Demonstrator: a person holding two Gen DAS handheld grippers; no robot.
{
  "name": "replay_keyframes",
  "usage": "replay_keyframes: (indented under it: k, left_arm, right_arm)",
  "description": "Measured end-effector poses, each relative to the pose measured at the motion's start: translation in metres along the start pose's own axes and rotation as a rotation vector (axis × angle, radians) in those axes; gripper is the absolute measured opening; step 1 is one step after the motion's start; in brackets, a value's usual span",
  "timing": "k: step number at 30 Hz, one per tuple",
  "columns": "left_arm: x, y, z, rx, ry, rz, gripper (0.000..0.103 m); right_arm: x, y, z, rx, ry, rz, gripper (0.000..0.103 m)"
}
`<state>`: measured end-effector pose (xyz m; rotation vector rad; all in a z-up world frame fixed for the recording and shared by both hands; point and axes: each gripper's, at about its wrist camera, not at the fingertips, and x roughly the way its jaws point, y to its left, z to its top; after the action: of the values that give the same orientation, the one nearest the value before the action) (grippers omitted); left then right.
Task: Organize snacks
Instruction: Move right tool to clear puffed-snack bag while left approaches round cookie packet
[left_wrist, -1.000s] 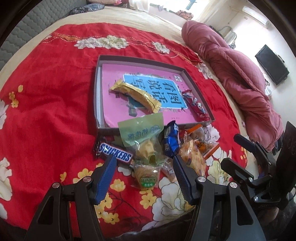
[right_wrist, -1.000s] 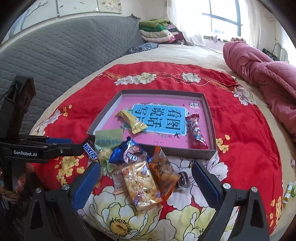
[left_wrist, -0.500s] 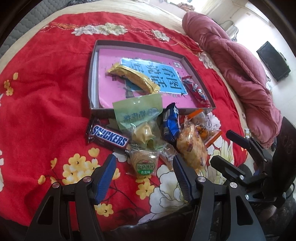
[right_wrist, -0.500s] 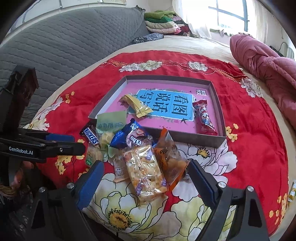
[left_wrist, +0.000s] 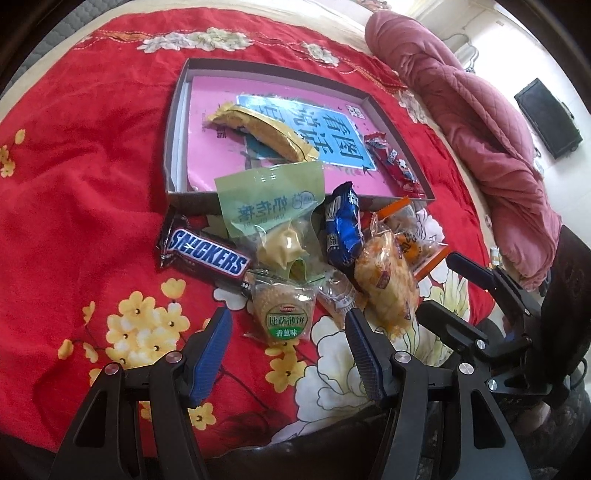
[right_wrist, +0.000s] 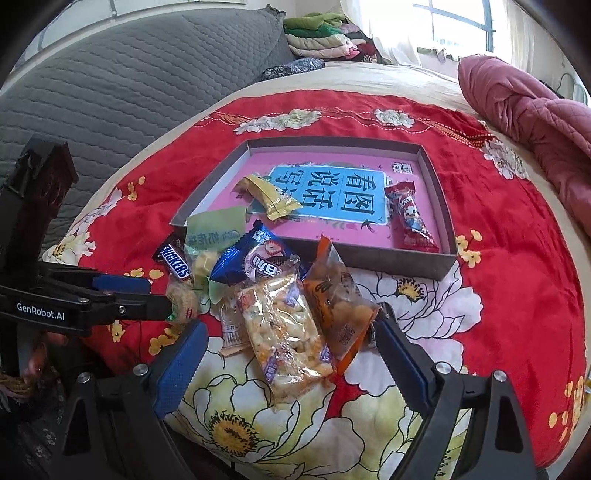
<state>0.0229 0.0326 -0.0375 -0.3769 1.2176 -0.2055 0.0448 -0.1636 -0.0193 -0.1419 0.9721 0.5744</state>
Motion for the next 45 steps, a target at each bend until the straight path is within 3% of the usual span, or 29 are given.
replay_keyframes:
  k: [19,27,33,37,45]
  left_arm:
    - [0.016,0.002,-0.002,-0.013,0.048,-0.02,0.065]
    - [0.019,0.002,-0.002,-0.012,0.055,-0.018,0.065]
    - [0.02,0.002,-0.002,-0.015,0.057,-0.02,0.065]
    - [0.02,0.003,-0.001,-0.016,0.058,-0.024,0.065]
    - [0.018,0.004,-0.002,-0.019,0.057,-0.032,0.065]
  right_arm:
    - [0.024,-0.008,-0.005,0.023,0.056,0.039,0.081]
    - [0.026,-0.011,-0.004,0.03,0.053,0.057,0.08]
    - [0.019,-0.013,-0.005,0.041,0.035,0.084,0.071]
    - [0.015,-0.014,-0.005,0.047,0.034,0.082,0.065]
    - [-0.003,-0.004,-0.003,-0.008,-0.015,0.048,0.065]
